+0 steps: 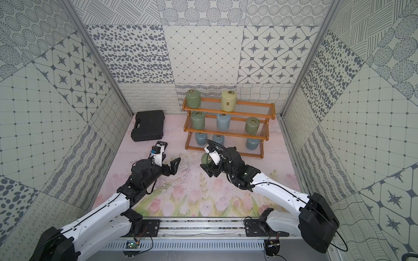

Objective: Remove the tea canisters from the shelf
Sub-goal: Place the tea canister at the center of the board.

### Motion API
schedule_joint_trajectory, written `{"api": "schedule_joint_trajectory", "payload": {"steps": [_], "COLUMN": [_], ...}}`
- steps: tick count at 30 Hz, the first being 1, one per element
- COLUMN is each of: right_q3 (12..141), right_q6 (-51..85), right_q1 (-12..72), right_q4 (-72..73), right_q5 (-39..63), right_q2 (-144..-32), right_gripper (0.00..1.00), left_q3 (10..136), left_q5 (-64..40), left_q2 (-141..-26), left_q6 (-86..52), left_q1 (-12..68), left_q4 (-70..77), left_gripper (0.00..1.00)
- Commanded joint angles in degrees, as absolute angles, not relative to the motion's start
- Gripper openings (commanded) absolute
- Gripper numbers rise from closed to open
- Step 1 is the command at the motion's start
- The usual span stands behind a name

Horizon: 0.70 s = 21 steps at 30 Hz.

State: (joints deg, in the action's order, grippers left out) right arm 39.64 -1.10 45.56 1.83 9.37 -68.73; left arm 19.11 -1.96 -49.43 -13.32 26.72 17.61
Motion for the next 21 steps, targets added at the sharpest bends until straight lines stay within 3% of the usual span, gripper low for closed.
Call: {"api": "schedule_joint_trajectory", "payload": {"steps": [1, 21], "right_q3": [37.33, 25.76], "right_q6": [-1.84, 1.7], "right_q1": [49.6, 66.42], "right_q4": [12.69, 26.09], "right_q5": [8.0, -2.84], "right_q2": [-69.9, -75.15], "right_gripper": [0.59, 0.57], "left_q3": [18.72, 18.44], "left_q5": [-0.29, -0.38], "left_q2": [-49.4, -49.97], "left_q6": [-14.57, -16.78], "left_q1": [26.89, 26.89], "left_q4": [18.33, 17.58], "left_gripper": [1.0, 1.0]}}
